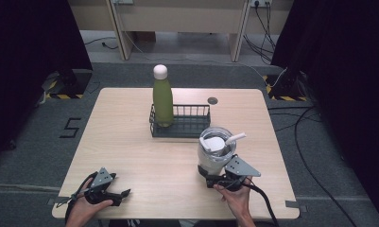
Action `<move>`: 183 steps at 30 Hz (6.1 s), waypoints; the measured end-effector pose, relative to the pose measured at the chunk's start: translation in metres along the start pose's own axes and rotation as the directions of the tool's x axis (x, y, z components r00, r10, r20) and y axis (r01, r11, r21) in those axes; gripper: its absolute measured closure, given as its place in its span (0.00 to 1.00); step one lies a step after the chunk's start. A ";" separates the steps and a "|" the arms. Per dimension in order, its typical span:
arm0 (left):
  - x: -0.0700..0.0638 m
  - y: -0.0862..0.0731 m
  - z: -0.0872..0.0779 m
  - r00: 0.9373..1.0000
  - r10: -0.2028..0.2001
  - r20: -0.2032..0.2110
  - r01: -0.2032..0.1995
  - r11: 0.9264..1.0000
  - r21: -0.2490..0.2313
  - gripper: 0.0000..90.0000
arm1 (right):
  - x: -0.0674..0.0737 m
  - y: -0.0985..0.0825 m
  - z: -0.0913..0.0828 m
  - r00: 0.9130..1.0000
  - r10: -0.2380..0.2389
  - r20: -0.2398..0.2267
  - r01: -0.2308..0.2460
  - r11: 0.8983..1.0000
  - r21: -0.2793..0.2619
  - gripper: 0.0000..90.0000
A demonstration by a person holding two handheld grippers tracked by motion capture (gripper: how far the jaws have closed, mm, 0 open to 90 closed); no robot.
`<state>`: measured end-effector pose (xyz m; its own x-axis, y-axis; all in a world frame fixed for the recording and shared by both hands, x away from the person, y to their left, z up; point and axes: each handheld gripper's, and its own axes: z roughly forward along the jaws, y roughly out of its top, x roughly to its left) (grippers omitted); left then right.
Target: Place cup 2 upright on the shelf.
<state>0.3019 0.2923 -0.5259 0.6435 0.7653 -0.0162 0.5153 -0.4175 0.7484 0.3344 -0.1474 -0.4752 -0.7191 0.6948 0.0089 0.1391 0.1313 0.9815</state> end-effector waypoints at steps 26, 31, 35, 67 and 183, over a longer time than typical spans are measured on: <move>0.000 0.000 0.000 1.000 -0.002 0.001 0.002 1.000 -0.001 0.14 | -0.031 0.042 0.024 0.999 -0.014 0.050 0.015 1.000 -0.008 0.13; 0.000 0.000 0.000 1.000 -0.001 0.001 0.001 1.000 0.000 0.14 | -0.033 0.047 0.028 0.998 -0.015 0.057 0.015 1.000 -0.008 0.13; 0.000 0.000 0.000 1.000 -0.002 0.001 0.002 1.000 -0.001 0.14 | -0.037 0.053 0.033 0.998 -0.023 0.060 0.023 1.000 -0.002 0.13; 0.000 0.000 0.000 1.000 -0.001 0.000 0.001 1.000 -0.001 0.14 | -0.057 0.094 0.065 0.998 -0.022 0.058 0.022 1.000 -0.001 0.13; -0.001 0.000 -0.001 1.000 0.009 0.007 -0.009 1.000 -0.002 0.15 | -0.095 0.055 0.184 0.989 0.004 0.146 -0.014 0.998 0.062 0.12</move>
<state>0.3008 0.2921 -0.5256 0.6522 0.7579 -0.0142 0.5084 -0.4234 0.7499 0.5355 -0.0760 -0.4570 -0.6112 0.7914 -0.0149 0.1910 0.1657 0.9675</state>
